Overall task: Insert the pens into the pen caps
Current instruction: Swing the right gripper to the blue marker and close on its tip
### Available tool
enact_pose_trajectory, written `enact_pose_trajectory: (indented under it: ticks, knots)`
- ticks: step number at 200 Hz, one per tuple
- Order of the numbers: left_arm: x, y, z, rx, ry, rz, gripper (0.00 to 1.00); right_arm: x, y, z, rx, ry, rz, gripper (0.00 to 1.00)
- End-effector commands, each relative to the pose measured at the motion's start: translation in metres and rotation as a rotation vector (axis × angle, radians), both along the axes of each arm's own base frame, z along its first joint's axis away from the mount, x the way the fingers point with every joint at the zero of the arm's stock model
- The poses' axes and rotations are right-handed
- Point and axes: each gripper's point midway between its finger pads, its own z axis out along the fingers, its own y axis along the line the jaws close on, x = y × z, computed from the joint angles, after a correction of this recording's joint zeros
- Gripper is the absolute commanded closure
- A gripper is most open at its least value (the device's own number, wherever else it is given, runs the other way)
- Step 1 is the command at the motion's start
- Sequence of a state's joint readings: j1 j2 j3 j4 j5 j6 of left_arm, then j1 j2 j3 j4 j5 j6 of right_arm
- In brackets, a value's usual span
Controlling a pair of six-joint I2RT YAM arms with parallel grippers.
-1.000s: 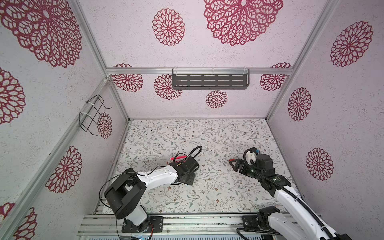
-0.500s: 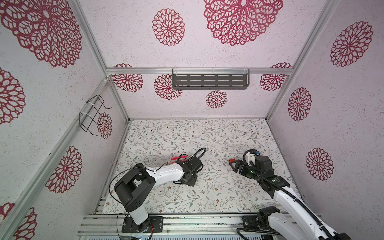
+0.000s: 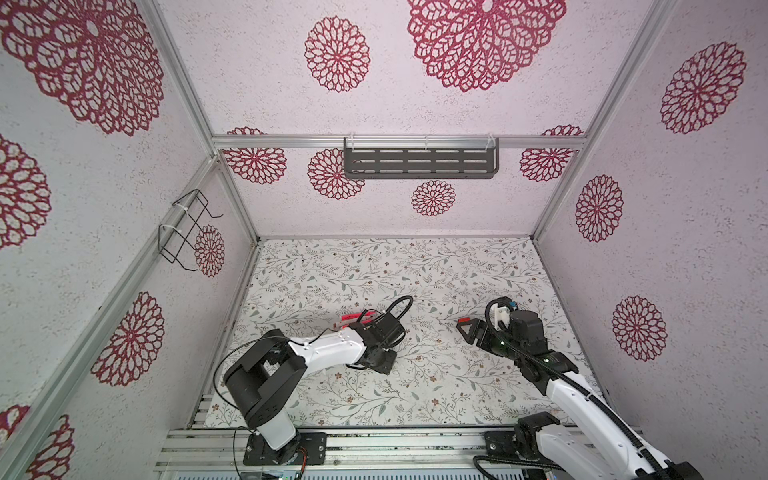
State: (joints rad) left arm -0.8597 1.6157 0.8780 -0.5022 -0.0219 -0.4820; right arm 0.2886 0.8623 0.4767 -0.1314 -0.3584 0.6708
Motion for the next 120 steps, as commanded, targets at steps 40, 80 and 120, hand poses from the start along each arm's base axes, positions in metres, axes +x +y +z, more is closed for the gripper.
enact_pose_trajectory:
  ticks: [40, 80, 120]
  knots:
    - [0.002, -0.049, 0.083, -0.428, -0.182, -0.074, 0.92, -0.012, 0.057, 0.022, 0.181, -0.082, 0.203, 0.18]
    - [0.000, -0.057, 0.089, -0.497, -0.179, -0.077, 0.92, -0.014, 0.092, 0.037, 0.231, -0.123, 0.300, 0.36]
    - [-0.001, -0.064, 0.099, -0.546, -0.182, -0.091, 0.92, -0.013, 0.113, 0.044, 0.238, -0.133, 0.355, 0.38]
